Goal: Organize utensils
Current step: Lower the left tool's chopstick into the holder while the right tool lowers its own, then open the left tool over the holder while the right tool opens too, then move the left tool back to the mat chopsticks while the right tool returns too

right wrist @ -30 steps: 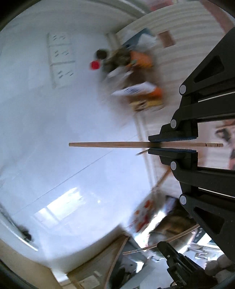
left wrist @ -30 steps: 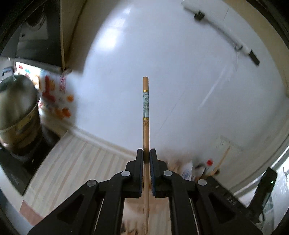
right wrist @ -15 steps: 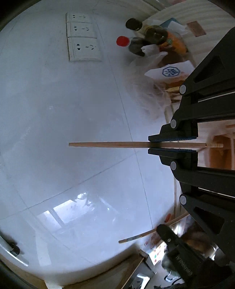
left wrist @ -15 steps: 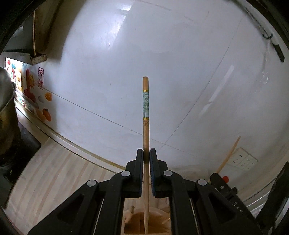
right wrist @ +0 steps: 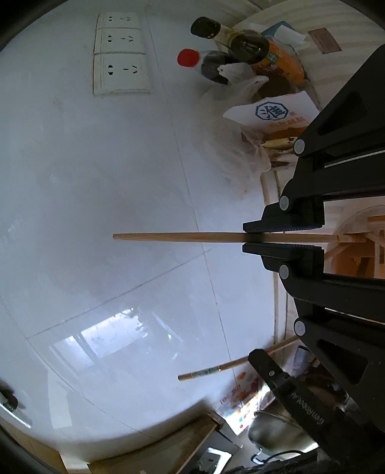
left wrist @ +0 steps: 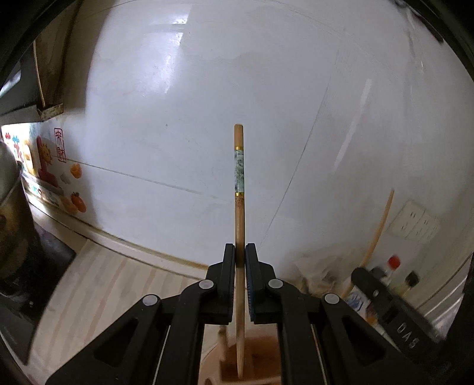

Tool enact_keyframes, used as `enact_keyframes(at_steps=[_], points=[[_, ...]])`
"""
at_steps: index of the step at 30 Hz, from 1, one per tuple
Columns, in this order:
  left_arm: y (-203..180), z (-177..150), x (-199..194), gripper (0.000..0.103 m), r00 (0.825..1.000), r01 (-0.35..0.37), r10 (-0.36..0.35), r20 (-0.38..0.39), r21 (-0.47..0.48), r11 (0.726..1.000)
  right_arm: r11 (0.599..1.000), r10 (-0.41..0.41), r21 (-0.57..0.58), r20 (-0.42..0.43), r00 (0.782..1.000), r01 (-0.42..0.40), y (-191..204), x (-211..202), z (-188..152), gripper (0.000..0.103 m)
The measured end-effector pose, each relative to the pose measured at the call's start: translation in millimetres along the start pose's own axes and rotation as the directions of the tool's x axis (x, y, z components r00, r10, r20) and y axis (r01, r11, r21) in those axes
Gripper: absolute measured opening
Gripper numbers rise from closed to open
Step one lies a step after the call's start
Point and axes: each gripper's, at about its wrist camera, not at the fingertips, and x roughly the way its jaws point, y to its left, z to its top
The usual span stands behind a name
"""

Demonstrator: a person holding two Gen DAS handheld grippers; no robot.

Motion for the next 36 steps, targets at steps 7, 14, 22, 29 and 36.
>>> enact_keyframes(at_steps=[7, 14, 22, 29, 36], points=[[2, -6, -11, 0.007, 0.997, -0.009, 0.015, -0.074, 0.070, 0.997, 0.998, 0.056, -0.035, -0.077, 0.995, -0.059, -6, 3, -6, 0.007], [9, 3, -60, 0.064, 0.996, -0.041, 0.047, -0.075, 0.082, 0.996, 0.996, 0.094, -0.003, -0.083, 0.992, -0.095, -12, -28, 10, 0.035], [40, -15, -103, 0.103, 0.986, -0.145, 0.145, -0.085, 0.012, 0.989, 0.997, 0.077, 0.020, -0.026, 0.997, -0.077, -27, -87, 17, 0.063], [58, -77, -93, 0.103, 0.943, -0.254, 0.262, -0.204, 0.068, 0.965, 1.000, 0.016, 0.008, -0.012, 1.000, -0.016, -42, -124, -27, 0.084], [73, -151, -63, 0.103, 0.873, -0.324, 0.336, -0.354, 0.093, 0.941, 0.997, -0.075, -0.018, -0.270, 0.960, 0.073, -59, -96, -108, 0.084]])
